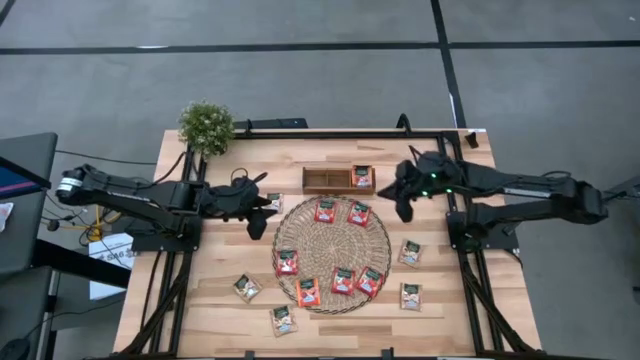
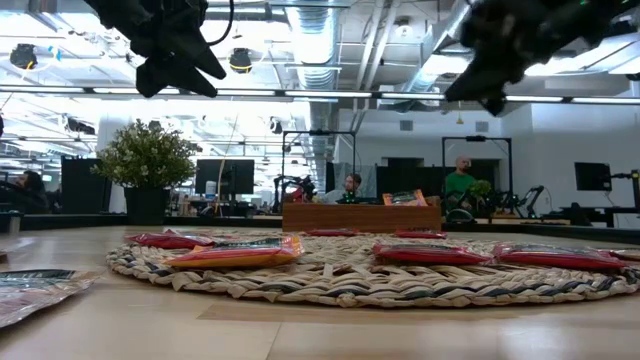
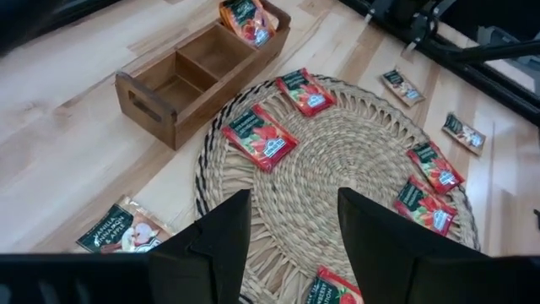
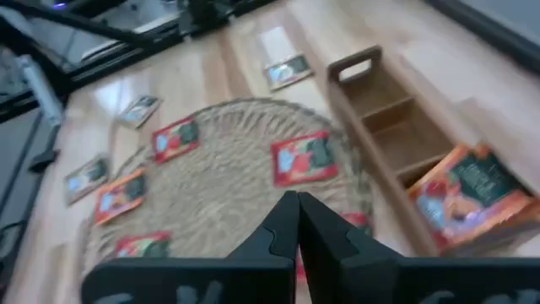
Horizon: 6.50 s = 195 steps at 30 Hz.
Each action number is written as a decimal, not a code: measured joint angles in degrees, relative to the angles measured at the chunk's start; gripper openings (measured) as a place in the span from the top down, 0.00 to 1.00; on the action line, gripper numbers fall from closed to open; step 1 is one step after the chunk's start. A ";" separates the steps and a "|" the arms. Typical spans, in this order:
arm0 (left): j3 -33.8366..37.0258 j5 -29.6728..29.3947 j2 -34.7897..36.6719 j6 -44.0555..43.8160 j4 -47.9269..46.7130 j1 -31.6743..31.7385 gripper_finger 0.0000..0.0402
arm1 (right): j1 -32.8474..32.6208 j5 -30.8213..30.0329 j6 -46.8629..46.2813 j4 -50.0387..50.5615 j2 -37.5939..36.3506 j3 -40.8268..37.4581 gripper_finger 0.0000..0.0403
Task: Pick & Place Tea
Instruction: Put the orange tea bag into the right section of the wooden organizer
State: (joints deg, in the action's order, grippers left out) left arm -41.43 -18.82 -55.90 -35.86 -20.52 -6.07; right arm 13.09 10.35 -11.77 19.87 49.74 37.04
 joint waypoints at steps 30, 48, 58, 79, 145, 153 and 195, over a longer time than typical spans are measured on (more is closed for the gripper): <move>-20.24 27.73 -40.28 -4.16 12.61 -6.15 0.58 | -11.82 -4.24 -7.80 -0.85 -25.05 -13.63 1.00; -33.07 36.87 -51.56 -8.29 -6.44 -7.59 0.58 | -16.10 -4.33 -10.80 -1.11 -29.95 -14.08 1.00; -33.07 35.58 -51.76 -3.39 -4.21 -9.06 0.54 | -15.96 -5.86 -10.77 -1.12 -29.93 -14.08 1.00; -33.05 24.12 -51.76 1.85 -4.69 -10.82 0.30 | -15.96 -5.95 -10.80 -1.21 -29.93 -14.05 1.00; -33.03 15.38 -58.20 -0.04 -6.24 -13.18 0.98 | -15.96 -7.46 -10.82 -1.93 -29.89 -14.01 1.00; -33.03 16.01 -58.20 -1.25 -5.60 -13.18 1.00 | -15.96 -7.34 -10.80 -1.95 -29.89 -14.01 1.00; -36.38 16.60 -57.94 -2.84 -6.98 -13.16 1.00 | -15.96 -7.37 -10.75 -1.93 -29.89 -14.02 1.00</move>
State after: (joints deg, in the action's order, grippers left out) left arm -77.81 -2.22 -113.84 -38.71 -27.50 -19.22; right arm -2.87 2.98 -22.52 17.93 19.86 23.02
